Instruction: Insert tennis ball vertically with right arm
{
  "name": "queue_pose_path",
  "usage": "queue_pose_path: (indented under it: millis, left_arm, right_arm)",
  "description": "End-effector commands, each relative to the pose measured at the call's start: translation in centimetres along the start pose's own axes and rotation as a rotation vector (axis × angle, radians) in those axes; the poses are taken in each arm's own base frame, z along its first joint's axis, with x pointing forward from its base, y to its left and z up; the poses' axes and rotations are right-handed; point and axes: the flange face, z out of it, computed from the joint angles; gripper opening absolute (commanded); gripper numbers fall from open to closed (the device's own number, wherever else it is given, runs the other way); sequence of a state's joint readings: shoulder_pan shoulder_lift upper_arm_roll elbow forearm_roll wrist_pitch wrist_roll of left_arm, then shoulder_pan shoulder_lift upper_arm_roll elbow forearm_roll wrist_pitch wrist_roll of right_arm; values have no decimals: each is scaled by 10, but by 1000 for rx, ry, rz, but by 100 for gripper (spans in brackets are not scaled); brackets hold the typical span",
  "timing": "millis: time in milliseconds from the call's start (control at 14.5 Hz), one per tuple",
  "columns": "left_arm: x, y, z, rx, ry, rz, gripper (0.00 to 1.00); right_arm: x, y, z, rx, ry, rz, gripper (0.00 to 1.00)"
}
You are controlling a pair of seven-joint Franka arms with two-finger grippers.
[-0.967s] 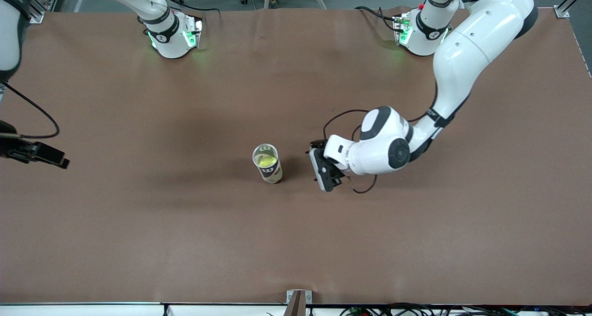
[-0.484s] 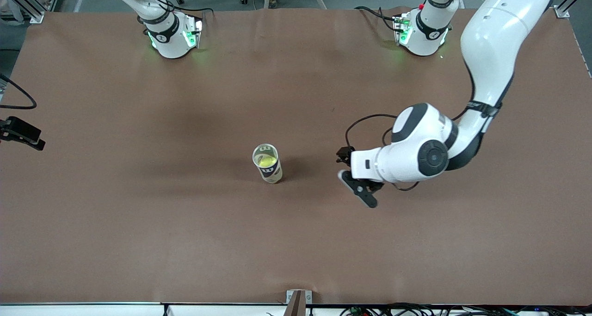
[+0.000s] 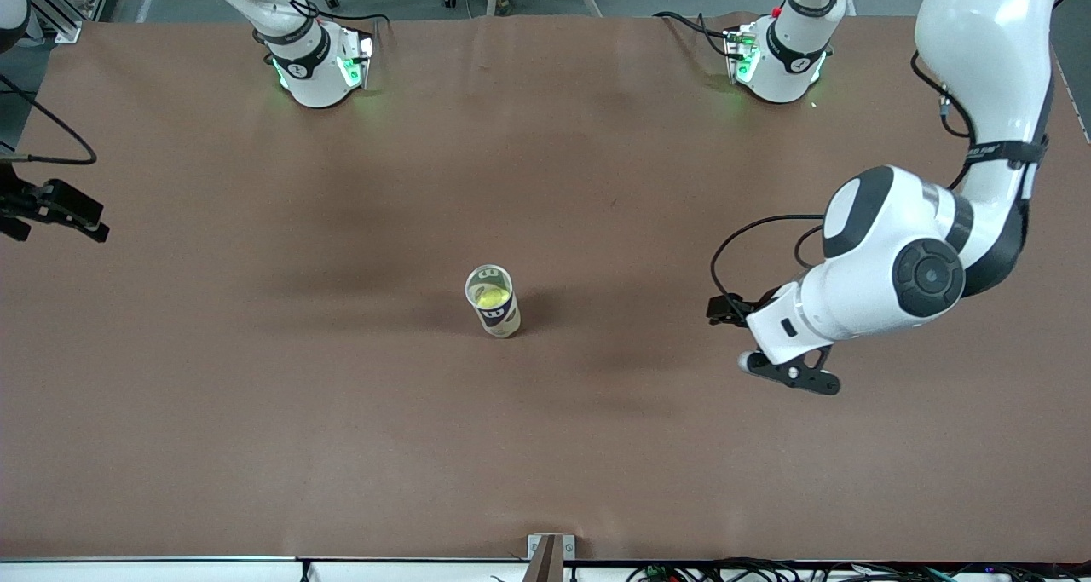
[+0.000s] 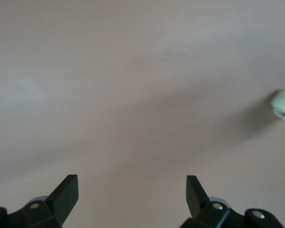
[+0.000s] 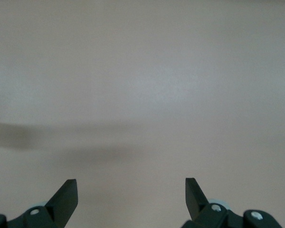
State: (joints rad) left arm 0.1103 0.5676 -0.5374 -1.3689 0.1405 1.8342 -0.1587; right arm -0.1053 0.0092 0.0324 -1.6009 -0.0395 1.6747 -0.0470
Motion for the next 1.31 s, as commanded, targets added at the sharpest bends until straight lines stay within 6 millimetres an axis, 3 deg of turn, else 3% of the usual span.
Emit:
queue_pose_path:
  millis: [0,69,207,345,484,691,829,1243]
  left_arm:
    - [-19,-35,-59,123,67,-86,100]
    - [-29,-51,-82,152,83,-112,100]
    - [-59,-62,-123,195,87,-155,100]
    - [-89,-55,-158,239,111,-163,100]
    - [-110,-48,-179,254,107,-169,100]
    - [-140,-59,-202,226,86,-209,100]
    - [-160,-79,-213,166,92,-234,100]
    - [-190,-73,-219,159,72,-253,100]
  right_arm:
    - [-24,-1,2,-8,-8,26,100]
    - [-26,0,1,-7,-8,30,100]
    - [-29,1,5,14,-18,38,100]
    - [-35,3,8,28,0,51,100]
    - [-37,3,7,28,6,51,100]
    - [-37,3,6,28,8,51,100]
    - [-36,6,6,27,14,54,100]
    - [-37,4,10,16,3,42,100]
